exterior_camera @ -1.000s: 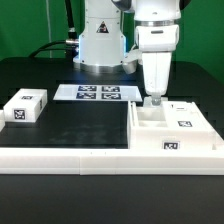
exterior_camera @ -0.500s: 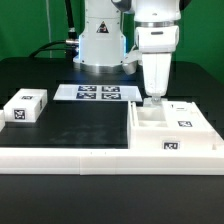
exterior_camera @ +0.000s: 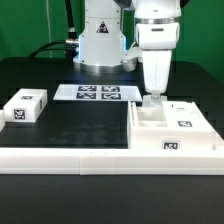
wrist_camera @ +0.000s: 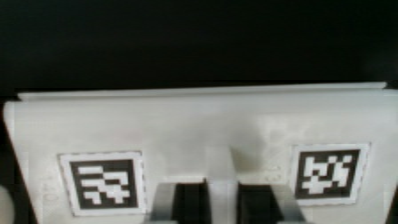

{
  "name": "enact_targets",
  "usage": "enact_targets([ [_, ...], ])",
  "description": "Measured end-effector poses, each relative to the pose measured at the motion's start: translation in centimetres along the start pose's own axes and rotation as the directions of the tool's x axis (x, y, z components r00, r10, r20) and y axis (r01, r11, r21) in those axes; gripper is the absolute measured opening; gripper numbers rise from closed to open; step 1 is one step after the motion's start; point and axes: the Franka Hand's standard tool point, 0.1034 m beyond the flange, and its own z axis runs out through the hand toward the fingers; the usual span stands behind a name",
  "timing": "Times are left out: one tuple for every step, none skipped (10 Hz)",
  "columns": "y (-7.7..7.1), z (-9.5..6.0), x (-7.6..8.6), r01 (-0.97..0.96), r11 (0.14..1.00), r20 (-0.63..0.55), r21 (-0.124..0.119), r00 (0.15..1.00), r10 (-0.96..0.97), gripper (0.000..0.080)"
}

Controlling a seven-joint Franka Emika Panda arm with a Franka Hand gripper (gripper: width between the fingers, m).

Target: Assemble cabinet

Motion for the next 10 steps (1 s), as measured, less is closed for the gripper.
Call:
enact_targets([
  [0.1,-0.8,-0.1,0.002,1.000,0.014,0.004,1.000,-0.002,0.0067],
  [0.3,-2.0,-0.2,0.005,1.000,0.027,0.001,1.000,-0.005,0.0067],
  [0.4,-2.4,-0.3,0.005,1.000,0.032,-0.001,0.999,-0.005,0.0068],
  [0.6,-3.1,-0.7,0.002,1.000,0.042,-0.001,0.999,-0.002,0.0068],
  [0.9,-3.6,-1.0,-0.002,1.000,0.047,-0.004,0.999,0.002,0.0068],
  [0.7,-3.4,-0.9,-0.002,1.000,0.046,0.000,0.999,0.002,0.0068],
  [0.7,-3.3,-1.0,-0.003,1.000,0.046,0.003,0.999,0.003,0.0068],
  [0.7,-3.2,-1.0,-0.004,1.000,0.047,0.003,0.999,0.004,0.0068],
  [0.7,-3.2,-1.1,-0.005,1.000,0.047,0.004,0.999,0.005,0.0068],
  [0.9,-3.2,-1.4,0.001,1.000,0.046,0.005,0.999,-0.001,0.0068],
])
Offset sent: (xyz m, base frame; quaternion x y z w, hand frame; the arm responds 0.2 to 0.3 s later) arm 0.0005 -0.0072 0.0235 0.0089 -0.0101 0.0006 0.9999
